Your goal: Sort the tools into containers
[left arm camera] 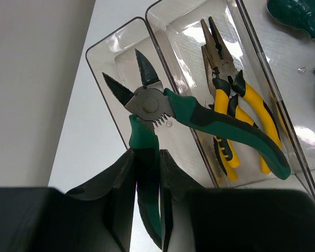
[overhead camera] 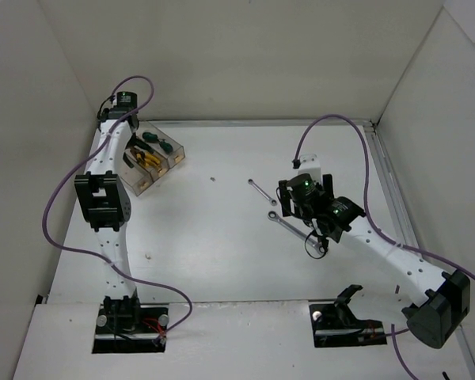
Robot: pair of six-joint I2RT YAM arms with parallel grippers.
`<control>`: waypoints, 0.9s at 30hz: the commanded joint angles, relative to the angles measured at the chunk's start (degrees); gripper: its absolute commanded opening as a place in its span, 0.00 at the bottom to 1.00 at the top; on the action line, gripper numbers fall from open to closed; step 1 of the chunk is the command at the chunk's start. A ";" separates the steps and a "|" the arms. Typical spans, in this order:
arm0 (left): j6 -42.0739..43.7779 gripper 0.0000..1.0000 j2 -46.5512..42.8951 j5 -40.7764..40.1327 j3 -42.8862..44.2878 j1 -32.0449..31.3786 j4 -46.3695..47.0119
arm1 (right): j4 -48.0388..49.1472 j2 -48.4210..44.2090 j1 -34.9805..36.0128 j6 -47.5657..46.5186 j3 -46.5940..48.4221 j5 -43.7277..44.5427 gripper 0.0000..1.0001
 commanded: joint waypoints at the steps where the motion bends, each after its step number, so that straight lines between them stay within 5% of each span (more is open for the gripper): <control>1: 1.96 0.00 -0.55 -1.82 4.24 -0.05 0.98 | 2.59 0.18 -0.87 -0.45 0.43 -0.11 0.83; 19: -0.58 0.05 5.26 6.00 6.35 0.48 2.21 | 2.59 2.11 -1.23 0.51 0.79 -0.90 0.83; 27: -2.95 0.16 4.91 8.20 5.74 0.48 3.27 | 2.59 1.94 -1.49 0.95 0.17 -1.08 0.83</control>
